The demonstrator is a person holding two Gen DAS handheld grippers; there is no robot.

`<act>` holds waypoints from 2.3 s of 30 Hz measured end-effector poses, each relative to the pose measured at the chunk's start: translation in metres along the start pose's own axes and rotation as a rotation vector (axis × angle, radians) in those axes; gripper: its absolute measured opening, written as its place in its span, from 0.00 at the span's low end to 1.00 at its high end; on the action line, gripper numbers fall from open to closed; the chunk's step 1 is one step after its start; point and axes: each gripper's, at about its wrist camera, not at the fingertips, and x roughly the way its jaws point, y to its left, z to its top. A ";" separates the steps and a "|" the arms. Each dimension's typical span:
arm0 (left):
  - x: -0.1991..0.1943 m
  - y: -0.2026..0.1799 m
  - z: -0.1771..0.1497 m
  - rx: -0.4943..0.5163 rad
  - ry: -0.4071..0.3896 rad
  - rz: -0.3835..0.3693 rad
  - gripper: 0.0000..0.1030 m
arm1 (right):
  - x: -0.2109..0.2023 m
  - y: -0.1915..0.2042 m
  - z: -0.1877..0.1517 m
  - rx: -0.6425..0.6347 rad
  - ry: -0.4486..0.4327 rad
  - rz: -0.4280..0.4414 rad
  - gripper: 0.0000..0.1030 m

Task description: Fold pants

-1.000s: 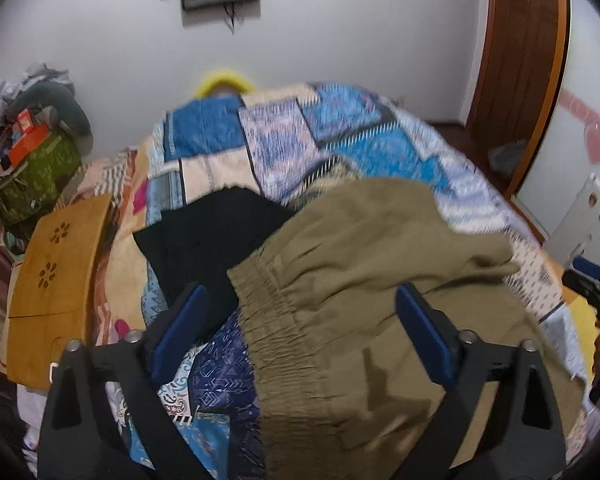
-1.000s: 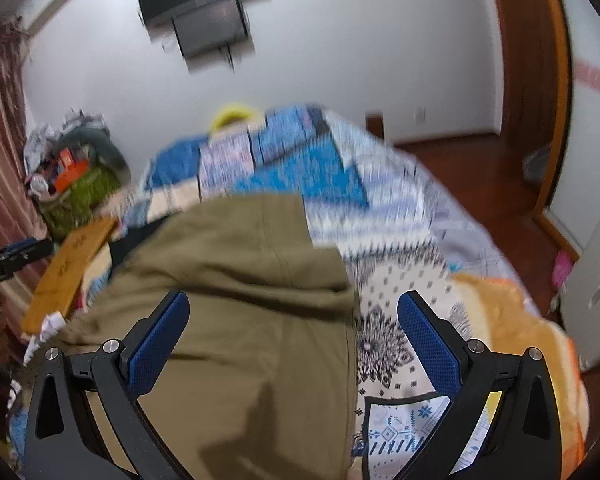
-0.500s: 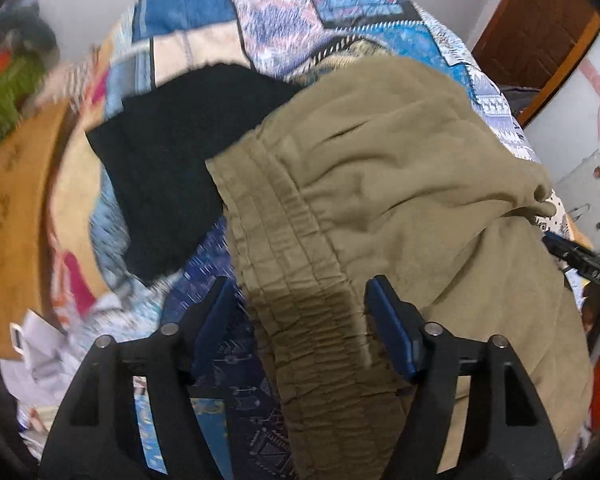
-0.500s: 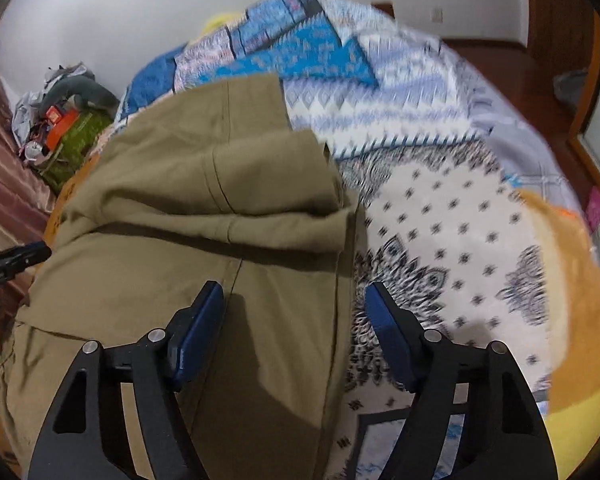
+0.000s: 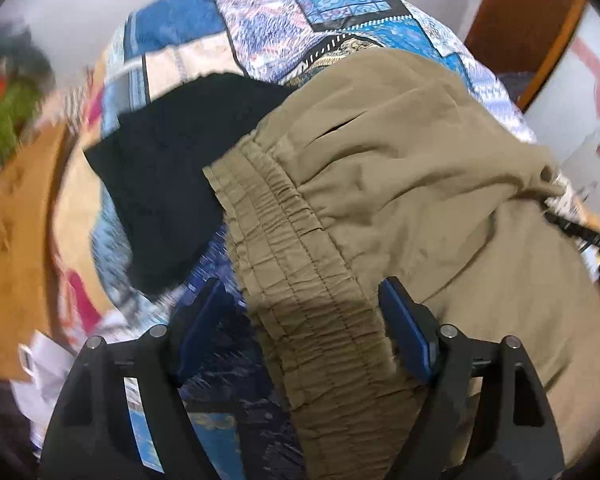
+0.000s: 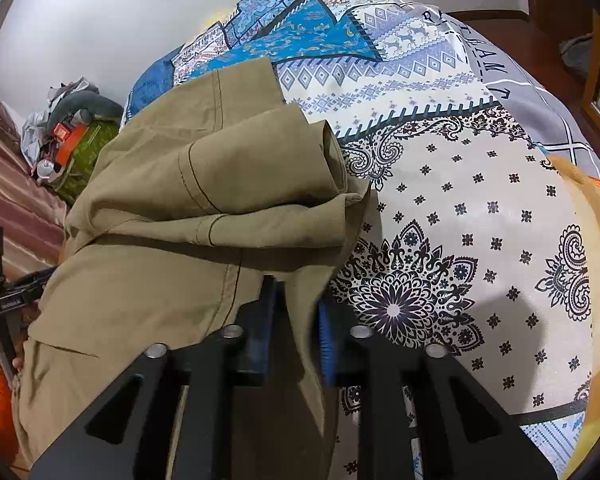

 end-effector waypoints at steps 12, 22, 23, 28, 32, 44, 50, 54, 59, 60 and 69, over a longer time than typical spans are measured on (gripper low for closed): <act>-0.004 0.002 -0.006 0.064 -0.040 0.096 0.79 | 0.002 0.017 -0.004 -0.194 -0.004 -0.164 0.04; -0.024 0.021 0.010 0.001 -0.053 0.082 0.79 | -0.026 0.025 0.004 -0.190 0.002 -0.169 0.09; -0.026 0.024 0.013 -0.010 -0.057 0.074 0.79 | -0.033 0.025 0.007 -0.183 -0.020 -0.152 0.11; -0.021 0.036 0.032 -0.079 -0.053 0.034 0.82 | -0.054 0.028 0.027 -0.166 -0.130 -0.109 0.47; 0.002 0.033 0.043 -0.086 -0.001 -0.002 0.85 | -0.042 0.027 0.048 -0.158 -0.148 -0.109 0.53; 0.044 0.025 0.036 -0.073 0.059 -0.037 0.95 | 0.020 0.016 0.065 -0.105 -0.018 0.002 0.45; 0.038 0.013 0.038 0.016 -0.014 0.129 0.73 | 0.021 0.035 0.059 -0.243 -0.050 -0.062 0.16; 0.040 0.021 0.039 -0.012 -0.017 0.183 0.73 | 0.024 0.041 0.057 -0.311 -0.062 -0.151 0.11; 0.041 0.030 0.033 -0.048 -0.012 0.140 0.76 | 0.034 0.030 0.061 -0.279 -0.027 -0.172 0.11; 0.040 0.029 0.033 -0.045 -0.010 0.131 0.76 | 0.034 0.030 0.062 -0.273 -0.024 -0.169 0.11; 0.005 0.054 0.038 -0.078 -0.049 0.140 0.85 | -0.009 0.035 0.073 -0.274 -0.069 -0.192 0.23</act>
